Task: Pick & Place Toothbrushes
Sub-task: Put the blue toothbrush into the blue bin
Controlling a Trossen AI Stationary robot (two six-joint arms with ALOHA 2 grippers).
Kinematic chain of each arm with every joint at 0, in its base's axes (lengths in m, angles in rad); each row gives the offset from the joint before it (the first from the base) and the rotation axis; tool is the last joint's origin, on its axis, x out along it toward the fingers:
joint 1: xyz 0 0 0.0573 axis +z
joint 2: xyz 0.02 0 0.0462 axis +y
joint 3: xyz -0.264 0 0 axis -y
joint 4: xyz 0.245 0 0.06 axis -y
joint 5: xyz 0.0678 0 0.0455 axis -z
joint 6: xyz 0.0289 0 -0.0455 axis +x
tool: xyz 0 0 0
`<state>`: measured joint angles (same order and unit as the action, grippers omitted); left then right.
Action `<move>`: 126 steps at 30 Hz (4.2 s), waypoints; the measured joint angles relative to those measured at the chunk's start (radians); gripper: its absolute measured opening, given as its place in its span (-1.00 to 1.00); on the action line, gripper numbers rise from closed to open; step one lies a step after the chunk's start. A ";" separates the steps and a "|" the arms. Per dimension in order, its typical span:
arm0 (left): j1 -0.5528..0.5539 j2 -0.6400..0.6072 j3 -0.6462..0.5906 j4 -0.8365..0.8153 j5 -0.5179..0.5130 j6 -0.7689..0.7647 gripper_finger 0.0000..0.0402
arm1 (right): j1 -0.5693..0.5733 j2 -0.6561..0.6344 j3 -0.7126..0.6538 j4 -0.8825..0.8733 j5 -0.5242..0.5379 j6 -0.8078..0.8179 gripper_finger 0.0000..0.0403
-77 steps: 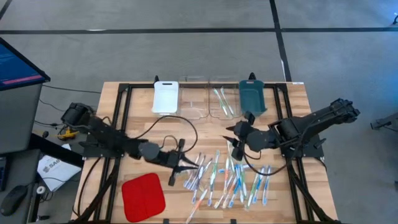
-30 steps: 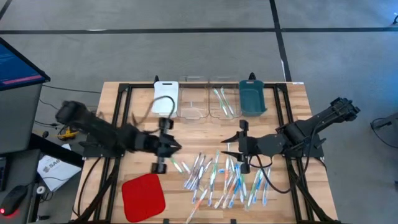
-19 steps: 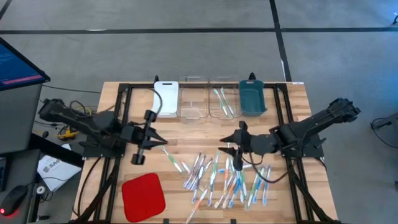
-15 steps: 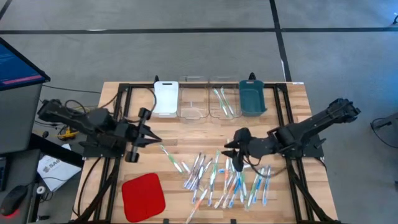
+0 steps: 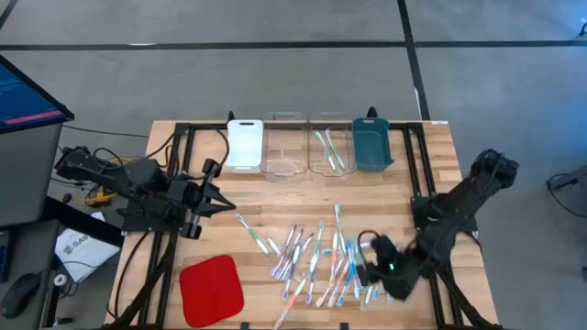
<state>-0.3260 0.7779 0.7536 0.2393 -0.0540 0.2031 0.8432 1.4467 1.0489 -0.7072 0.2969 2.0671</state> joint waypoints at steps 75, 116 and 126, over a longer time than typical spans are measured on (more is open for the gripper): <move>0.000 0.063 0.000 0.123 0.089 0.028 -0.97 | 0.004 0.301 -0.127 -0.143 -0.418 0.148 -0.90; 0.000 0.074 0.000 0.131 0.090 0.051 -0.96 | -1.293 -0.272 -0.010 -0.416 0.045 -1.249 -0.98; 0.000 0.074 0.000 0.128 0.089 0.060 -0.96 | -1.663 -0.057 0.089 -0.298 -0.040 -1.539 -0.98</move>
<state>-0.3260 0.8520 0.7540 0.3675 0.0354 0.2629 -0.8200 1.3893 1.1374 -1.0047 0.2569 0.5282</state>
